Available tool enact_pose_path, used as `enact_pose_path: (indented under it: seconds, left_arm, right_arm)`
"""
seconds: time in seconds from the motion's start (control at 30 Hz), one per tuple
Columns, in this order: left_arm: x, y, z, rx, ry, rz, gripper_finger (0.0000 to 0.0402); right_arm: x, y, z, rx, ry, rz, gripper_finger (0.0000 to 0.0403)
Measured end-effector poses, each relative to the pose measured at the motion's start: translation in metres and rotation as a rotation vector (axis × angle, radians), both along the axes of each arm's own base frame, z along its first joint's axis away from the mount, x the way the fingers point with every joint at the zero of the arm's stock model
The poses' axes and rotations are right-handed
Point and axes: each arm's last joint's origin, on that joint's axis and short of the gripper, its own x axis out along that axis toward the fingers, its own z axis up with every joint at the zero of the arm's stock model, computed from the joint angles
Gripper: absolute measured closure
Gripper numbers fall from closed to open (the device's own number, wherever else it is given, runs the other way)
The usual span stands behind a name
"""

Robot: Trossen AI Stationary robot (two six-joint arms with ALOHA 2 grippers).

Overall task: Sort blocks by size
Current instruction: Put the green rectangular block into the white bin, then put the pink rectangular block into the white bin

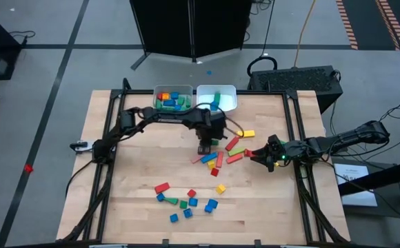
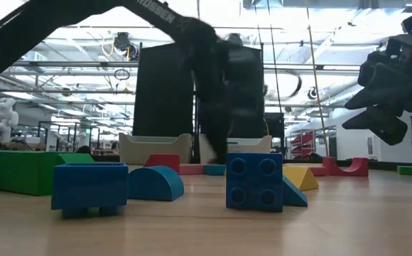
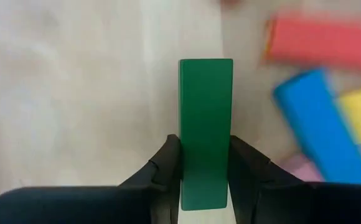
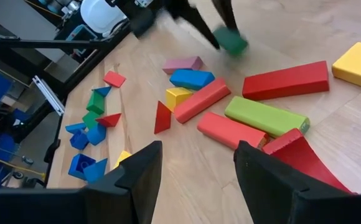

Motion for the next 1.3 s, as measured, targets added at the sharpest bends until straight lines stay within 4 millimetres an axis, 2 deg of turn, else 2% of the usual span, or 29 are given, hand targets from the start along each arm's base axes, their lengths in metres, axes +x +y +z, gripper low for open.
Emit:
enact_pose_path:
  seconds: [0.13,0.2,0.27,0.37,0.43,0.53,0.6,0.67,0.77,0.83,0.93,1.0,1.1,1.2,1.3]
  left_arm:
    - [0.011,0.013,0.053,0.024,-0.155,0.056,0.0318]
    - [0.013,0.024,0.074,0.091,-0.203,0.094,0.0318]
    - [0.016,0.04,0.097,0.199,-0.283,0.152,0.0318]
    - [0.009,0.074,0.124,0.299,-0.364,0.24,0.0318]
    - [0.001,0.098,0.126,0.318,-0.377,0.295,0.0318]
    - [-0.013,0.128,0.118,0.31,-0.327,0.357,0.0314]
    - [-0.021,0.142,0.113,0.282,-0.318,0.373,0.0275]
    - [-0.027,0.151,0.109,0.264,-0.306,0.385,0.0218]
    - [-0.033,0.157,0.105,0.254,-0.274,0.402,0.0145]
    - [-0.035,0.159,0.105,0.239,-0.27,0.426,0.0116]
    - [-0.042,0.149,0.104,0.121,-0.202,0.471,0.0101]
    - [-0.046,0.132,0.103,-0.051,-0.127,0.461,0.0103]
    - [-0.046,0.09,0.099,-0.192,0.044,0.393,0.0111]
    - [-0.037,0.041,0.093,-0.142,0.169,0.284,0.0116]
    - [-0.025,-0.007,0.081,-0.099,0.203,0.186,0.0116]
  right_arm:
    - [0.0,0.0,-0.001,-0.001,0.007,0.0,0.0209]
    - [0.001,0.0,-0.001,0.002,0.011,-0.002,0.0209]
    - [0.001,0.0,-0.002,0.002,0.015,-0.002,0.0209]
    - [0.001,0.0,-0.002,0.006,0.019,-0.004,0.0209]
    - [0.001,0.0,-0.002,0.012,0.022,-0.008,0.0209]
    - [0.001,0.0,-0.003,0.015,0.025,-0.009,0.0209]
    - [0.001,0.0,-0.003,0.015,0.026,-0.008,0.0209]
    - [0.001,0.0,-0.003,0.014,0.027,-0.008,0.0209]
    - [0.001,0.0,-0.003,0.011,0.027,-0.006,0.0209]
    - [0.001,0.0,-0.003,0.009,0.027,-0.006,0.0209]
    - [0.001,0.0,-0.003,0.009,0.027,-0.006,0.0209]
    - [0.001,0.0,-0.003,0.009,0.027,-0.006,0.0209]
    - [0.001,0.0,-0.003,0.0,0.028,-0.002,0.0209]
    - [0.001,0.0,-0.003,-0.005,0.027,0.0,0.0209]
    - [0.001,0.0,-0.003,-0.005,0.027,0.0,0.0209]
